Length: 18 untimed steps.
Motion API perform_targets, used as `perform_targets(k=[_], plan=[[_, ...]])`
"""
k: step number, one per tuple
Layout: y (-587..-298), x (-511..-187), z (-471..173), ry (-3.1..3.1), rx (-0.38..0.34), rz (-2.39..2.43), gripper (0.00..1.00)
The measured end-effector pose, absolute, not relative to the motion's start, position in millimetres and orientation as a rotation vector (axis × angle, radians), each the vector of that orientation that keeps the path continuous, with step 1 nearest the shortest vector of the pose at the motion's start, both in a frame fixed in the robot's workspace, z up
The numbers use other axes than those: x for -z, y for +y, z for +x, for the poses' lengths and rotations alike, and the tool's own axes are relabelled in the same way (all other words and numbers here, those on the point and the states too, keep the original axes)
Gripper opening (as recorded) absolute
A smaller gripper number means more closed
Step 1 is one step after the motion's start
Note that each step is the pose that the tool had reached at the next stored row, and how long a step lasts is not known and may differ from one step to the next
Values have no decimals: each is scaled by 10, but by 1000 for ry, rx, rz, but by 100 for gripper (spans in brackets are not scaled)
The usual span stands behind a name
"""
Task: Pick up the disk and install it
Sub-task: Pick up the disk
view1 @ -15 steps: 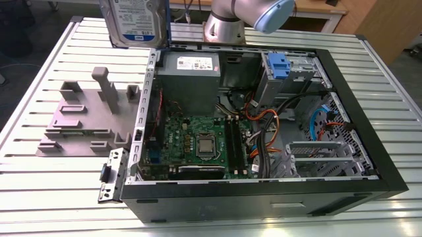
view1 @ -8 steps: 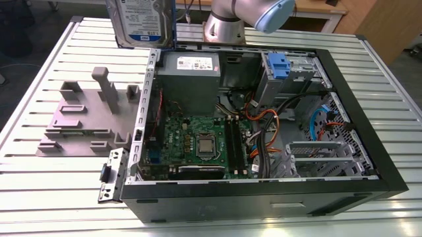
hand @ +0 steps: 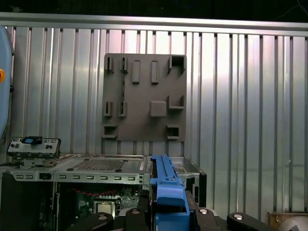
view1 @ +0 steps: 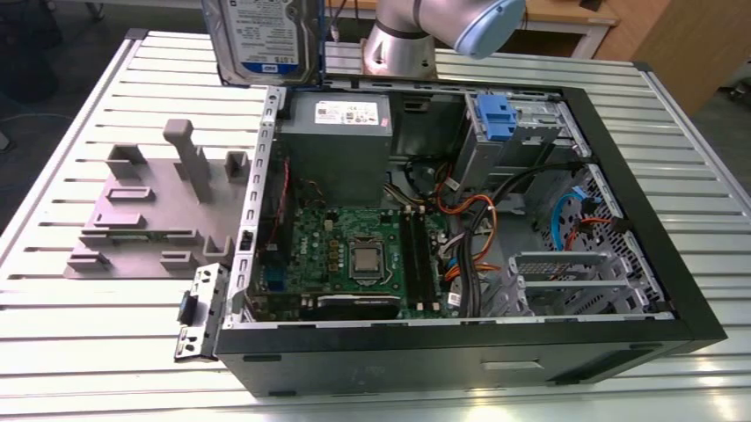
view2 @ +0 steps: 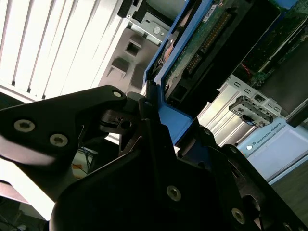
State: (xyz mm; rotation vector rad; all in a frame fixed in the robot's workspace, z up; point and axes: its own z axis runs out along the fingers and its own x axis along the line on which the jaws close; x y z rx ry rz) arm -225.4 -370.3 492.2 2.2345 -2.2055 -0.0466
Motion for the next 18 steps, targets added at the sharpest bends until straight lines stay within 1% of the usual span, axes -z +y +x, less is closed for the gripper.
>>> perform_targets(k=[18], plan=[[-3703,-4921,-1999,-2206,47,2235,37]])
